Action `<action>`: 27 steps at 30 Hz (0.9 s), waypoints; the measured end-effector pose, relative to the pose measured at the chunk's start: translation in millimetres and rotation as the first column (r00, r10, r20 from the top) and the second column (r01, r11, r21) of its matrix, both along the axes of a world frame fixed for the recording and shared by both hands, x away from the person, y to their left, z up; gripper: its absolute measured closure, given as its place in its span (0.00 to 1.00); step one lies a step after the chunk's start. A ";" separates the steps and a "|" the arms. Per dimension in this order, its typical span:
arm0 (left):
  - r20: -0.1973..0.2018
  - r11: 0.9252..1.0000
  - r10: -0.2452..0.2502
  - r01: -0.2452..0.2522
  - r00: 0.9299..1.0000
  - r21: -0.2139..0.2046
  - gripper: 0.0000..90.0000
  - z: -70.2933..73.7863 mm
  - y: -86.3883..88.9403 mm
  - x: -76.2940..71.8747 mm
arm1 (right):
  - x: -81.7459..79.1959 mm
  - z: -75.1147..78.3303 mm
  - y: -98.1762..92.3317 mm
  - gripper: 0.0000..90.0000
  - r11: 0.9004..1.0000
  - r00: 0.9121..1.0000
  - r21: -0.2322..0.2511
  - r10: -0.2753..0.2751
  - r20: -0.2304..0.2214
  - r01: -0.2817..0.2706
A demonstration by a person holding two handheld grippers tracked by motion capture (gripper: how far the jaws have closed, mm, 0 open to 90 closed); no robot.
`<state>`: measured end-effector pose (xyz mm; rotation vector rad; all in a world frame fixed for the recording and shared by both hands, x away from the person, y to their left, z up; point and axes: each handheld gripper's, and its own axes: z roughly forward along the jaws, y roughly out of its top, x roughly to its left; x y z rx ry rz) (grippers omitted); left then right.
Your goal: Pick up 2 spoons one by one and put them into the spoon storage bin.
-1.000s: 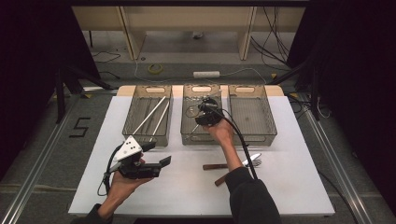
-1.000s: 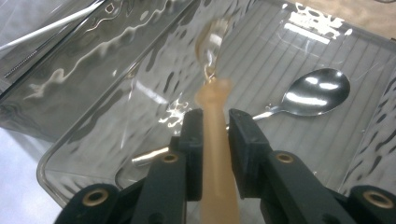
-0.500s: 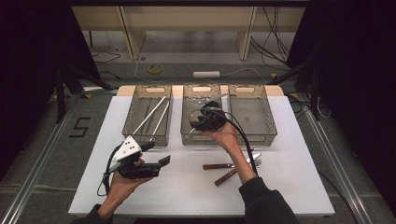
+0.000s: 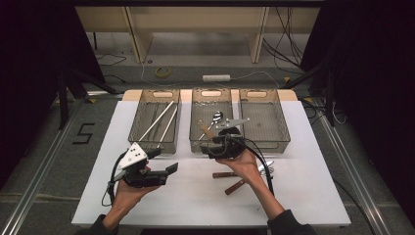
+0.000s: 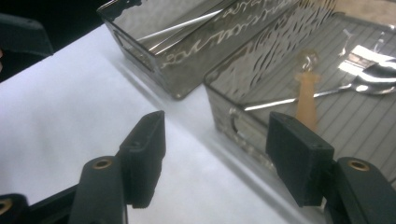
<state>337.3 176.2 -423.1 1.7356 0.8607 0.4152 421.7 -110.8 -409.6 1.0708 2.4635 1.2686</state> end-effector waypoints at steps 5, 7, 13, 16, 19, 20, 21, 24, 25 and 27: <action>-0.003 1.000 0.005 -0.005 1.000 0.000 0.19 -0.5 0.5 -0.1 | -6.2 -5.7 -6.3 0.39 1.000 1.000 -0.016 -0.011 0.006 0.011; -0.004 1.000 0.006 -0.006 1.000 -0.003 0.19 -0.8 1.1 -0.3 | -7.0 -6.2 -8.0 0.38 1.000 1.000 -0.025 -0.014 0.013 0.014; -0.011 1.000 0.014 -0.014 1.000 -0.006 0.18 -1.6 3.5 1.1 | -6.4 -14.4 -5.8 0.35 0.999 1.000 -0.054 -0.007 -0.017 0.006; -0.009 1.000 0.011 -0.012 1.000 -0.005 0.18 -1.9 2.3 0.6 | -6.0 -19.5 -4.9 0.34 0.998 1.000 -0.070 -0.009 -0.030 0.007; -0.007 1.000 0.006 -0.006 1.000 0.004 0.18 -1.7 2.6 0.2 | -6.3 -22.2 -5.4 0.34 0.997 0.999 -0.083 -0.007 -0.032 0.004; -0.008 1.000 0.007 -0.007 1.000 0.003 0.18 -1.8 2.7 0.3 | -6.7 -23.1 -5.6 0.34 0.997 0.999 -0.080 -0.009 -0.035 0.006; -0.008 1.000 0.009 -0.009 1.000 -0.002 0.18 -1.8 2.5 0.4 | -6.9 -24.1 -5.6 0.34 0.997 0.999 -0.083 -0.008 -0.036 0.005; -0.008 1.000 0.011 -0.011 1.000 -0.006 0.18 -1.7 2.3 0.2 | -7.8 -27.2 -6.4 0.34 0.996 0.999 -0.094 -0.011 -0.044 0.006; -0.007 1.000 0.010 -0.010 1.000 -0.005 0.18 -1.6 2.4 0.1 | -7.9 -28.0 -6.6 0.34 0.995 0.999 -0.097 -0.013 -0.047 0.009; -0.007 1.000 0.010 -0.010 1.000 -0.005 0.18 -1.4 2.5 0.0 | -8.0 -29.5 -7.4 0.34 0.995 0.999 -0.101 -0.012 -0.050 0.007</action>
